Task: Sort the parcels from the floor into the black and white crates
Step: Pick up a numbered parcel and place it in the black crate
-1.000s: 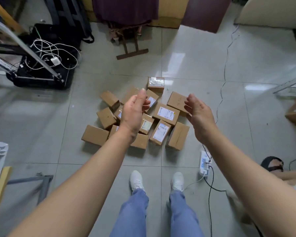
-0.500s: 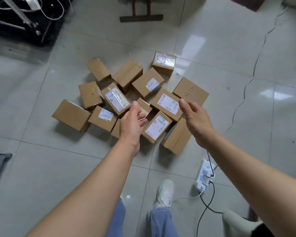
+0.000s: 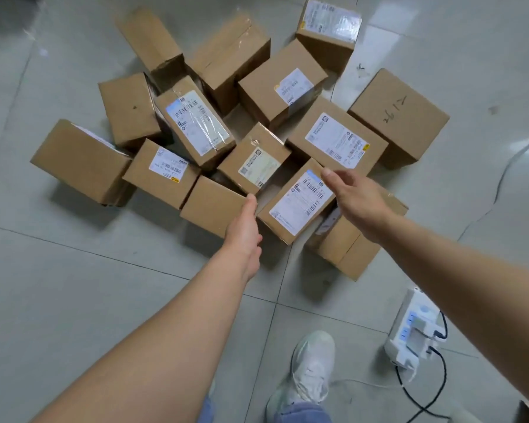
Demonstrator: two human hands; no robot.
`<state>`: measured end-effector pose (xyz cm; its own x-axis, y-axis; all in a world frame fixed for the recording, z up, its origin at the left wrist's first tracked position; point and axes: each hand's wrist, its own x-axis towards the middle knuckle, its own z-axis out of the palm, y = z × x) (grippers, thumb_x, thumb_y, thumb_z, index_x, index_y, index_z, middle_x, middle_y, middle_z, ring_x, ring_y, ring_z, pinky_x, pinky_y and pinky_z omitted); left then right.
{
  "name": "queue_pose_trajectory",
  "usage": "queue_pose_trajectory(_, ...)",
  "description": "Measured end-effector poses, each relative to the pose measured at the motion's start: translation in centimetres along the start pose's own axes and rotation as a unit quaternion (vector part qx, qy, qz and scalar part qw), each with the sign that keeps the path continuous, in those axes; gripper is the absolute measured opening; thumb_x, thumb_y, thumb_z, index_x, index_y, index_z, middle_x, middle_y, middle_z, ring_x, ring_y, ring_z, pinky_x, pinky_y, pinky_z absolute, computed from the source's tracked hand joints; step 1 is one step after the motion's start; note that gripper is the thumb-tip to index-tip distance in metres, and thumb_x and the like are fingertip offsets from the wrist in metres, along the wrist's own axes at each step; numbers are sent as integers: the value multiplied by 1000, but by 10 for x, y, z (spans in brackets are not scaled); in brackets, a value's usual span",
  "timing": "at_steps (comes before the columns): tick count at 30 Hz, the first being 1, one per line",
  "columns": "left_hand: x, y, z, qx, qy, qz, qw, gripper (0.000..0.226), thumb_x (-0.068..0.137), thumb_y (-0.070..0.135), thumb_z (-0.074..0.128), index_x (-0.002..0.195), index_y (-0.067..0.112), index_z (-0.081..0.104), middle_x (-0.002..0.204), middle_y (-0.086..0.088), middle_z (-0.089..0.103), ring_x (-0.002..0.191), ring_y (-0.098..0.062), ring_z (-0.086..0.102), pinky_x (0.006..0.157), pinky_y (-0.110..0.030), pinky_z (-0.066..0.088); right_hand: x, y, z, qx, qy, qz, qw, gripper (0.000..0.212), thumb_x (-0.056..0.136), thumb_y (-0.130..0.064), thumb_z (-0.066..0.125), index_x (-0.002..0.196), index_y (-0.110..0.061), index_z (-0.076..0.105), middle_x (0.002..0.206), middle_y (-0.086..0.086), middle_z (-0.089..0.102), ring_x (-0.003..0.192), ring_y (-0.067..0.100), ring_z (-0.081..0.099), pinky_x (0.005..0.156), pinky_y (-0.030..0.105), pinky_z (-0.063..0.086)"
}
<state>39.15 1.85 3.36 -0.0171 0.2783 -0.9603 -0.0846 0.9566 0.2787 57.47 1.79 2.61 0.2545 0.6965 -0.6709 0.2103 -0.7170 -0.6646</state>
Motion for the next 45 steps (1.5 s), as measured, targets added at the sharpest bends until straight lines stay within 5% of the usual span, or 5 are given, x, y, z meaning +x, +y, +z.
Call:
queue_pose_trajectory(7,68,-14,12,25,-14,-15,999,69,92,60,41,147,21,27,149,-13,39,140,-33,30,114,-50,25,55,36,18,-26,10,17,999,34,95,-41,51,114,-14,54,88,-8,66,64,-4,66,46,9,46)
queue_pose_trajectory(16,93,-18,20,-38,-26,-36,998,65,94,56,41,147,22,25,137,-18,50,137,-35,35,114,-52,22,71,37,18,-160,61,30,985,64,91,-51,50,139,-10,39,146,9,37,127,27,43,103,45,41)
queue_pose_trajectory(29,48,-5,0,14,33,-20,999,44,92,52,49,119,18,47,91,-11,65,99,-31,61,103,-57,35,32,8,13,-54,73,79,993,44,90,-53,51,106,-13,55,103,2,57,86,20,61,71,33,53)
queue_pose_trajectory(37,-86,42,-4,-18,69,21,997,21,93,41,54,94,20,56,72,-2,69,57,-17,66,33,-20,43,-66,-89,-18,29,186,56,980,46,83,-60,53,82,-14,50,87,4,65,78,23,64,71,40,54)
queue_pose_trajectory(45,-255,151,-23,-7,118,162,980,26,89,38,56,93,12,59,101,-10,66,92,-30,64,73,-37,55,-188,-236,-46,42,173,0,984,65,75,-56,51,122,-11,55,123,14,52,108,31,56,97,51,45)
